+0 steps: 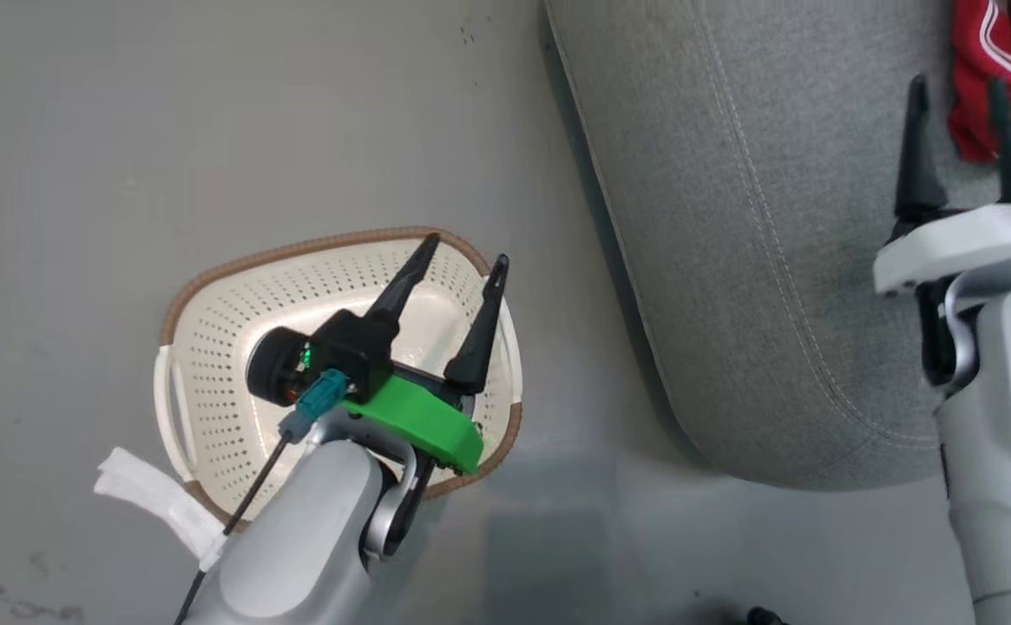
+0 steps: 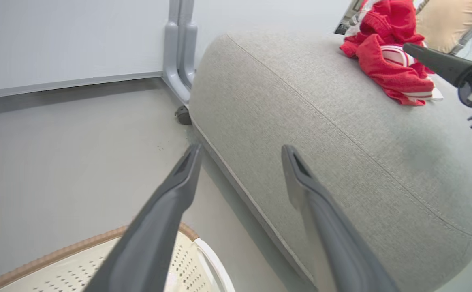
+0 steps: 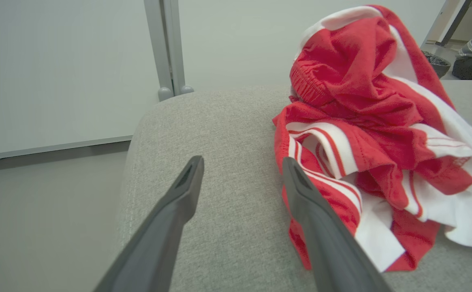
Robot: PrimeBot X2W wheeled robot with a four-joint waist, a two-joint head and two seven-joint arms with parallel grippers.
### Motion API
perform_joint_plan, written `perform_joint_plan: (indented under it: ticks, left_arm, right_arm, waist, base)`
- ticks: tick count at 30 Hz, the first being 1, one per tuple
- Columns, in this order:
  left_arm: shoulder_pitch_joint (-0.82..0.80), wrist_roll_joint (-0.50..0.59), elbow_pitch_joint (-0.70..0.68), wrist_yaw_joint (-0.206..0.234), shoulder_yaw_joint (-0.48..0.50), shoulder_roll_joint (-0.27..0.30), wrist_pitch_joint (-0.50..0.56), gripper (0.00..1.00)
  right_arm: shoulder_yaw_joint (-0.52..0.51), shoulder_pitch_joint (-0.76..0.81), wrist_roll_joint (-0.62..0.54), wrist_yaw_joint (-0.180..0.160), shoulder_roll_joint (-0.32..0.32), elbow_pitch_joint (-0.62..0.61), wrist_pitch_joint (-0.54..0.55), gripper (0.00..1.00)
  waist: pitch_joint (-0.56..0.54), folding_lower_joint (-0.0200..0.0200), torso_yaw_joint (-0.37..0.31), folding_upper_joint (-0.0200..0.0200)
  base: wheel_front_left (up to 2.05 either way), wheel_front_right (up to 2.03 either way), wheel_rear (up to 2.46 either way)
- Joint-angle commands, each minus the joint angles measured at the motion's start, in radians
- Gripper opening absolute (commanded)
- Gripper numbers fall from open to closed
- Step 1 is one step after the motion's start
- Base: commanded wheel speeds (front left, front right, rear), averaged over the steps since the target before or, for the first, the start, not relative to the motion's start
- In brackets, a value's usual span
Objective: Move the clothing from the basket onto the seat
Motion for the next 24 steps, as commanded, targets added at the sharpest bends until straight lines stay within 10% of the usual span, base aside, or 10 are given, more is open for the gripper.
perform_joint_plan:
  ticks: [1, 16, 24]
  left_arm:
    - [0.044, 0.016, -0.003, 0.003, 0.032, -0.012, -0.004, 1.0]
    - [0.344, 0.207, -0.157, -0.001, 0.413, -0.069, -0.004, 1.0]
    - [0.501, 0.243, -0.291, 0.003, 0.46, -0.074, -0.004, 1.0]
  right_arm:
    - [0.027, 0.05, -0.013, -0.001, 0.004, -0.014, -0.003, 1.0]
    - [0.168, 0.391, 0.055, -0.001, 0.047, -0.283, -0.003, 1.0]
    - [0.151, 0.573, -0.003, -0.001, 0.071, -0.431, -0.003, 1.0]
  waist:
    - [-0.154, 0.0001, 0.097, 0.0]
    - [-0.412, 0.0001, 0.217, 0.0]
    - [-0.504, 0.0001, 0.214, 0.0]
  base:
    - [0.0, 0.0, 0.0]
    - [0.0, 0.0, 0.0]
    - [0.0, 0.0, 0.0]
